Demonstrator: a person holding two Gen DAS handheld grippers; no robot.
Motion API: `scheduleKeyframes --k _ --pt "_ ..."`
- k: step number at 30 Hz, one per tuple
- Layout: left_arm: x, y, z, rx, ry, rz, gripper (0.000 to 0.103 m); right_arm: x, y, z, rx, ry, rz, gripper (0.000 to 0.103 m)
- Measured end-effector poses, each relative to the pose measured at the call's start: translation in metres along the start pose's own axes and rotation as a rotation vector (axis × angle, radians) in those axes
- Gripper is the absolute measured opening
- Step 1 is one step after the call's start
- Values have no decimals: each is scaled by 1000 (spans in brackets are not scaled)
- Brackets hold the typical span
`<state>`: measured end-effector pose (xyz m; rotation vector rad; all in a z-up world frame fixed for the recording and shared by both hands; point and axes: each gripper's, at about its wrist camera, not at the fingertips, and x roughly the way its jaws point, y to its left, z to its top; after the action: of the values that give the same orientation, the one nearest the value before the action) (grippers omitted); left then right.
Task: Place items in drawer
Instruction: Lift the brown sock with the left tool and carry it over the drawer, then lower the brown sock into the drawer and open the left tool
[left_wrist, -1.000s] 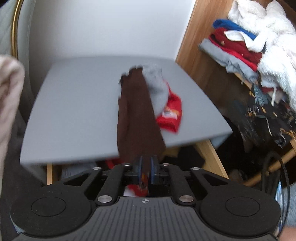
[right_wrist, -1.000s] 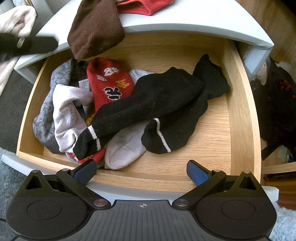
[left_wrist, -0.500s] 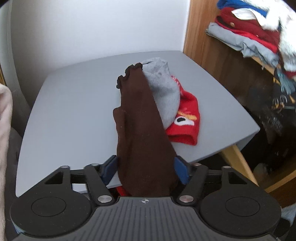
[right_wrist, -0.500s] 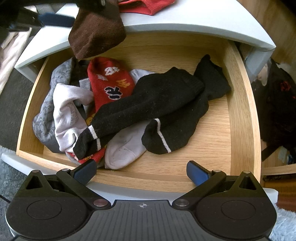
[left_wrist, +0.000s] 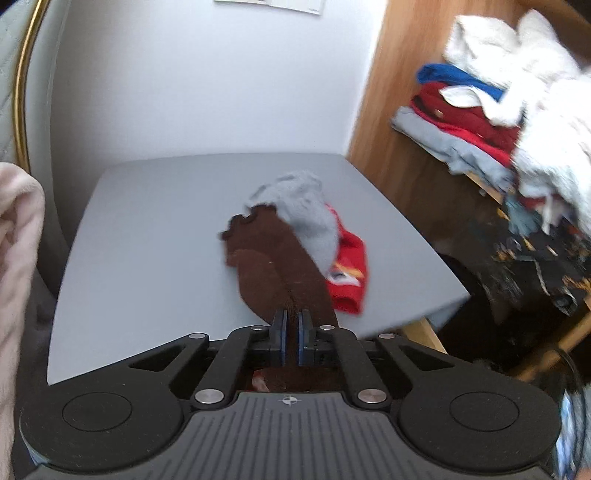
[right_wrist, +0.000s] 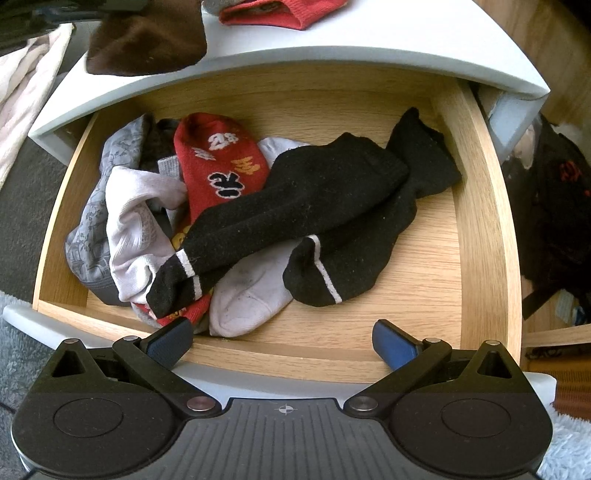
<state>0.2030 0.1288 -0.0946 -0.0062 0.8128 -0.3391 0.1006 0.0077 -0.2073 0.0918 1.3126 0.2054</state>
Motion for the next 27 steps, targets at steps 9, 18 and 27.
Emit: scheduleKeyframes --k 9,18,27 --pt "4 -9 -54 20 156 -69 7 0 0 0 3 -1 1 103" --pt "24 -13 -87 18 315 -119 7 0 0 0 3 0 1 102" --pt "38 -2 -99 -64 338 -82 7 0 0 0 2 0 2 103"
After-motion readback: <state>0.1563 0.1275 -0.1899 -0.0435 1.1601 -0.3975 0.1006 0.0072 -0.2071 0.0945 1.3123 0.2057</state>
